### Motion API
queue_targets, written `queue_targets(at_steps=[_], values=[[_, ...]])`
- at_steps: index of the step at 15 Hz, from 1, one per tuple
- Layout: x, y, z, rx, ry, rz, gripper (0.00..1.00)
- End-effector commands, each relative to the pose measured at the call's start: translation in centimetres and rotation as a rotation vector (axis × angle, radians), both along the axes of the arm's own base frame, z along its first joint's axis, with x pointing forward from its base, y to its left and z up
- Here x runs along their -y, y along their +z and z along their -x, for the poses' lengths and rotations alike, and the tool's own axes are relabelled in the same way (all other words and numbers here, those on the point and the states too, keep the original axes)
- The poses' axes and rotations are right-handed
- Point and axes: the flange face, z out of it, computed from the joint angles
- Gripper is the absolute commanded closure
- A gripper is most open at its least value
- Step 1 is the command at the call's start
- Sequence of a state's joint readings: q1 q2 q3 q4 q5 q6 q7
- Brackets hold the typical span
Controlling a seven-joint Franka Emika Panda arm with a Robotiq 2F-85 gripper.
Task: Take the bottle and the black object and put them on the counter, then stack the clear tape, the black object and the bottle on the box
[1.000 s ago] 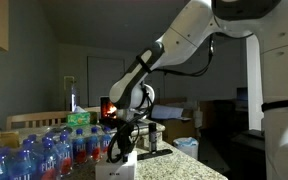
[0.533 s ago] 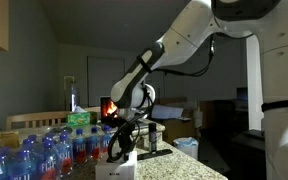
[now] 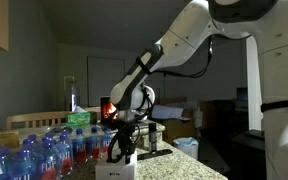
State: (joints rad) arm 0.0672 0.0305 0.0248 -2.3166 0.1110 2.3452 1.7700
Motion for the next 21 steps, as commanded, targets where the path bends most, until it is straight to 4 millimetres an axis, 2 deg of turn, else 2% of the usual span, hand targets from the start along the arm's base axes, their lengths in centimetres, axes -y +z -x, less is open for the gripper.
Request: queue_targets(at_steps=[1, 5, 6, 10, 14, 18, 21], values=[[0.0, 0.4, -0.2, 0.006, -0.026, -0.013, 0.29], [-0.4, 0.8, -0.5, 0.019, -0.017, -0.006, 0.05], [-0.6, 0.9, -0.7, 0.022, -0.015, -0.006, 0.01], [-0.8, 2.0, -0.4, 0.058, -0.009, -0.001, 0.00], [0.4, 3.2, 1.3, 0.104, -0.042, 0.008, 0.00], [2.9, 4.3, 3.1, 0.147, -0.061, 0.014, 0.00], [6.0, 4.5, 4.4, 0.171, -0.090, 0.028, 0.00]])
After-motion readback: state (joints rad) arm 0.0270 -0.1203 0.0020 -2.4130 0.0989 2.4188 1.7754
